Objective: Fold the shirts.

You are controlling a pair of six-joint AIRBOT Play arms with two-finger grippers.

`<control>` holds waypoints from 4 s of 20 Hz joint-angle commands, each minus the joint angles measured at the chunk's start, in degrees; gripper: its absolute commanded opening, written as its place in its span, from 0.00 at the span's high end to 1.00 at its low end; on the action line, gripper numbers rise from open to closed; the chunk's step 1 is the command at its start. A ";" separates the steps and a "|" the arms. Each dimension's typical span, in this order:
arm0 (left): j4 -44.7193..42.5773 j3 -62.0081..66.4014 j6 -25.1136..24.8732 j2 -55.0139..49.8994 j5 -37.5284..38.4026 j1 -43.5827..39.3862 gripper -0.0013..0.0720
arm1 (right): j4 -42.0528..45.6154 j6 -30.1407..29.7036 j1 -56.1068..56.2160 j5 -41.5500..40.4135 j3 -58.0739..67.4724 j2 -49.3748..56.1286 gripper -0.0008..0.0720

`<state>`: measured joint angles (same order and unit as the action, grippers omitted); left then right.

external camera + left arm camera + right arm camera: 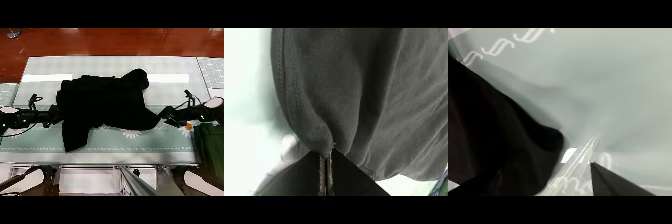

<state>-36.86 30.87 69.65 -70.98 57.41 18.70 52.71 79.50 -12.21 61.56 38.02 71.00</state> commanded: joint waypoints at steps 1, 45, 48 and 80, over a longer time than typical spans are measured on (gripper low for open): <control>0.02 0.02 0.00 0.02 0.72 -0.04 0.96 | 0.13 1.95 5.84 -0.85 3.63 5.73 0.14; -50.21 42.82 19.87 35.34 4.70 -17.05 0.96 | 18.10 9.40 8.81 19.30 43.67 -30.95 0.95; -50.18 33.31 23.32 27.74 -5.77 -17.05 0.96 | 18.10 8.39 8.81 10.03 35.58 -21.84 0.95; -50.16 34.10 21.51 -14.36 3.23 -16.46 0.95 | 10.05 3.74 7.78 8.83 46.21 29.64 0.80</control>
<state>-87.02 65.98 91.66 -83.61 58.17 2.20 65.17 82.54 -4.45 72.25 87.05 100.71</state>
